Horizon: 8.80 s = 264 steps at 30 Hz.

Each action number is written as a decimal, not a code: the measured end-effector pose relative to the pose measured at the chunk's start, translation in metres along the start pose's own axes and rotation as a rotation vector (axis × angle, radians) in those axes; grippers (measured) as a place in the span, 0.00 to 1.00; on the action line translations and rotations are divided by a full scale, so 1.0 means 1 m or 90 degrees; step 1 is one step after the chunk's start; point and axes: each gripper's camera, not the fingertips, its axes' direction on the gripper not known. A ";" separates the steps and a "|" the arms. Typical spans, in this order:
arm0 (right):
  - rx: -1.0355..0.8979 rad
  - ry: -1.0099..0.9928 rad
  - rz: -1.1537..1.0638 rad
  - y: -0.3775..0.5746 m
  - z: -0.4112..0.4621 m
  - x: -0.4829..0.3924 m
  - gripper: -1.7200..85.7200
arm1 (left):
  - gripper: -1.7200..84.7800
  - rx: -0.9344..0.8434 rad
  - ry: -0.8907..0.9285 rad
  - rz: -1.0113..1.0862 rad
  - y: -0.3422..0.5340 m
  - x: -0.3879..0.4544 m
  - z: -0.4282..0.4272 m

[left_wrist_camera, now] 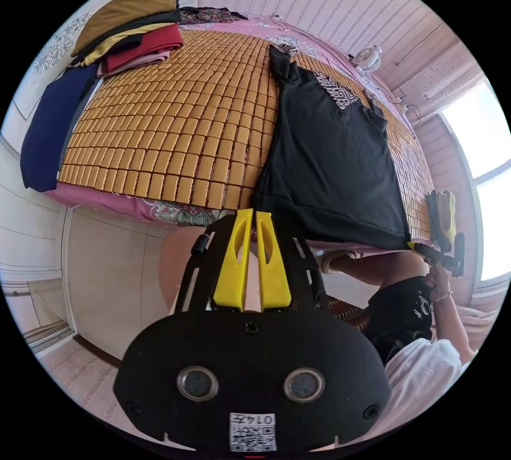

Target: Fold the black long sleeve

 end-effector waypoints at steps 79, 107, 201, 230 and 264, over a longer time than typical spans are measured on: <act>0.227 0.134 -0.129 -0.244 -0.205 -0.151 0.03 | 0.01 0.027 0.090 0.393 -0.431 0.383 0.013; 0.160 0.093 0.100 -0.193 -0.147 -0.041 0.02 | 0.02 -0.085 0.068 0.536 -0.612 0.626 0.083; -0.014 0.215 -0.429 -0.547 0.511 -0.514 0.04 | 0.02 -0.021 0.087 0.101 -0.259 0.060 0.072; -0.154 0.014 -0.700 -0.430 0.476 -0.413 0.12 | 0.09 -0.038 -0.149 0.002 -0.239 -0.108 0.077; -0.086 0.133 -0.579 -0.497 0.530 -0.444 0.03 | 0.01 0.039 -0.108 -0.257 -0.185 -0.222 0.032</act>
